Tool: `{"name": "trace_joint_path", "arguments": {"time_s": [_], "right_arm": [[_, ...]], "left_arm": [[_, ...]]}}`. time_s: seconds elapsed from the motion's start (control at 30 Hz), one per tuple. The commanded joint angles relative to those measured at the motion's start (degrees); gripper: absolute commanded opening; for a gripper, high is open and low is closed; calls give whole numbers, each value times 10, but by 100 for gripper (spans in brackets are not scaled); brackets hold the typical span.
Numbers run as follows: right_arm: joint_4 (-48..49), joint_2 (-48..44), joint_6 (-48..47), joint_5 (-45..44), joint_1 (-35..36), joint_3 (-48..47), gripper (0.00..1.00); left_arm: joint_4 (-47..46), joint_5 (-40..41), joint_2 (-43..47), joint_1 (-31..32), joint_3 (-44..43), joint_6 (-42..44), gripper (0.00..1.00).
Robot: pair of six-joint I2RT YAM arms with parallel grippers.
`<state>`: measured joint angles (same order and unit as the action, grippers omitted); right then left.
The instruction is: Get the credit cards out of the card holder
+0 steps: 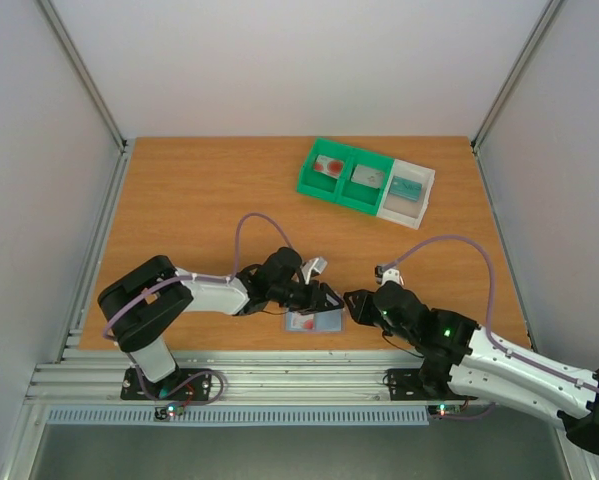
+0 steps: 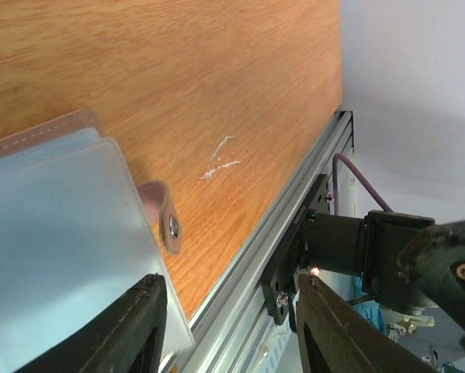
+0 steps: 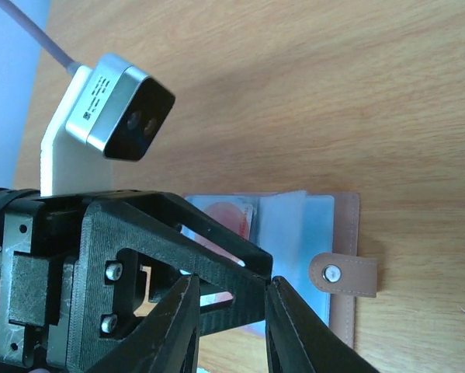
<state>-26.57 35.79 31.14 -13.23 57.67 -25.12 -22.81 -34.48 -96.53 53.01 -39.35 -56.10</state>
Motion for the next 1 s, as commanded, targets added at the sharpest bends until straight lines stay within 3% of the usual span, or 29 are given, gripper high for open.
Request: {"name": "trace_joint_path", "arguments": {"time_s": [0.0, 0.3, 0.53, 0.77, 0.97], "right_arm": [[11, 12, -16, 7, 4, -24, 26], [64, 78, -19, 51, 5, -29, 24], [153, 217, -20, 104, 5, -42, 20], [231, 343, -8, 126, 5, -54, 19], [222, 394, 0, 115, 4, -66, 22]], "left_arm": [[10, -12, -14, 2, -23, 26, 48], [93, 40, 76, -55, 20, 45, 45], [179, 57, 165, -133, 80, 67, 23], [218, 55, 192, -144, 110, 102, 2], [204, 43, 185, -144, 127, 119, 0]]}}
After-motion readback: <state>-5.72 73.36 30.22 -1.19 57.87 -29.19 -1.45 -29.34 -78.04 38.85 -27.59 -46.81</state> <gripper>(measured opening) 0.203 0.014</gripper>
